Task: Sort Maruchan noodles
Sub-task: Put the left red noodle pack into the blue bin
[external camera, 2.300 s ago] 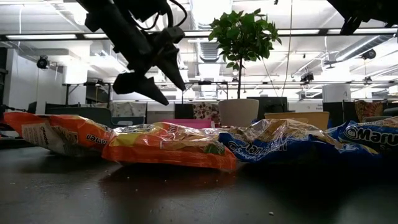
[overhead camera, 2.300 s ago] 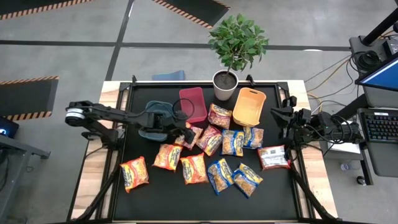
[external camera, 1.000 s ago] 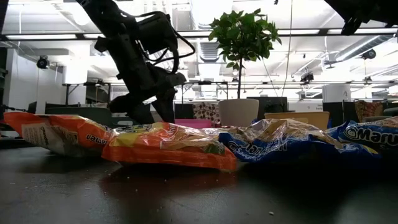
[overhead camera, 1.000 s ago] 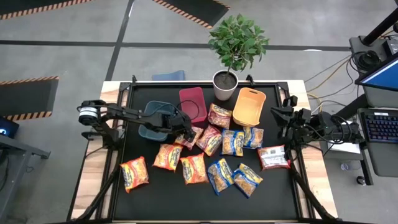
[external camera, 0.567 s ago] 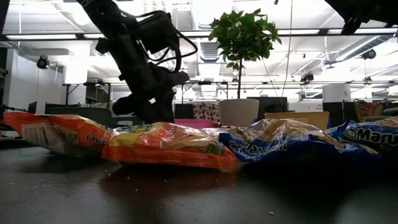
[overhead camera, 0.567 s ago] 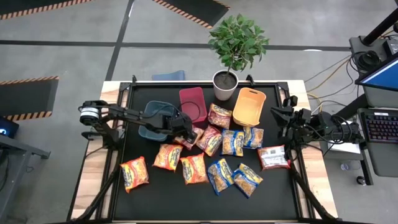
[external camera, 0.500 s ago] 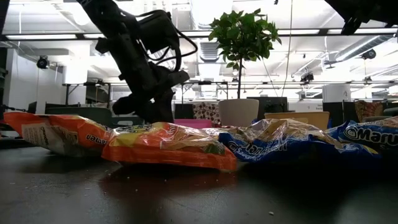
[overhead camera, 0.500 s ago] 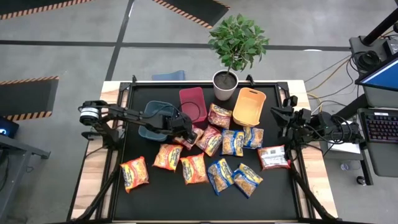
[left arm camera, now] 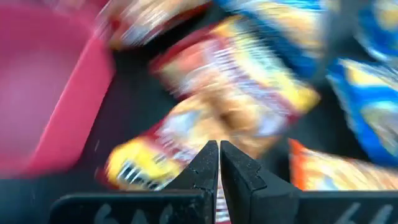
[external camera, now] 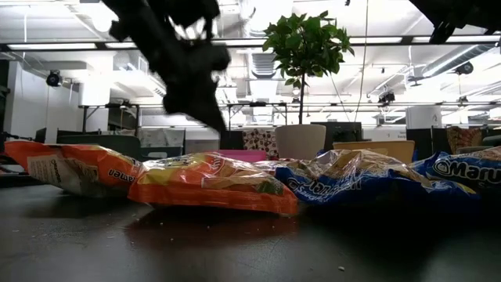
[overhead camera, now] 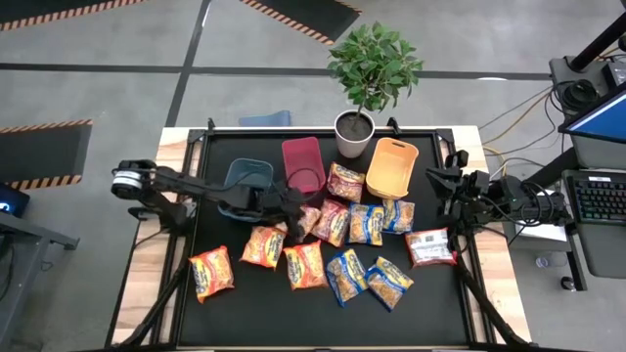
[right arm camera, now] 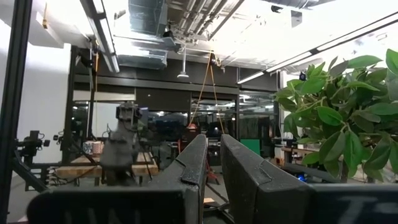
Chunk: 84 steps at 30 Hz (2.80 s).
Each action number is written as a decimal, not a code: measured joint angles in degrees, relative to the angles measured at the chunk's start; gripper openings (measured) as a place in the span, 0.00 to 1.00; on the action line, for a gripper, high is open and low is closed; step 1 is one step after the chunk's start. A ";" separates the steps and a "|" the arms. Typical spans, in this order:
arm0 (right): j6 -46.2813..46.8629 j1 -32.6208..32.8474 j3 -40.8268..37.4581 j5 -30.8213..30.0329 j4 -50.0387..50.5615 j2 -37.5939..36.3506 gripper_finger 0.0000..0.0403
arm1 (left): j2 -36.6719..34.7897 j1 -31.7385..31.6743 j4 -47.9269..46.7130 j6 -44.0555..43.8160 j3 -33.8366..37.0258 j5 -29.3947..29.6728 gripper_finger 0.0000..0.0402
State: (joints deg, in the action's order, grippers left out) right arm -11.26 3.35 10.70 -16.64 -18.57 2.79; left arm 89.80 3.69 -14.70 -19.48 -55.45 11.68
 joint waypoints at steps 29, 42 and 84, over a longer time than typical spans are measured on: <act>0.15 0.01 0.26 0.04 -0.09 0.00 0.10 | 1.44 -5.89 -15.01 -29.07 -4.73 -1.98 0.81; -0.27 -0.01 0.26 0.05 0.09 0.00 0.10 | 4.26 -6.06 -9.10 -28.92 -1.17 -3.67 0.83; -0.97 0.00 0.26 0.02 0.09 0.00 0.10 | 7.35 -4.54 1.73 -29.34 3.13 -4.28 0.24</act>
State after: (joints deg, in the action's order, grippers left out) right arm -12.23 3.35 10.96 -16.62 -18.48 2.79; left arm 97.15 -0.84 -12.97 -48.83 -52.32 7.40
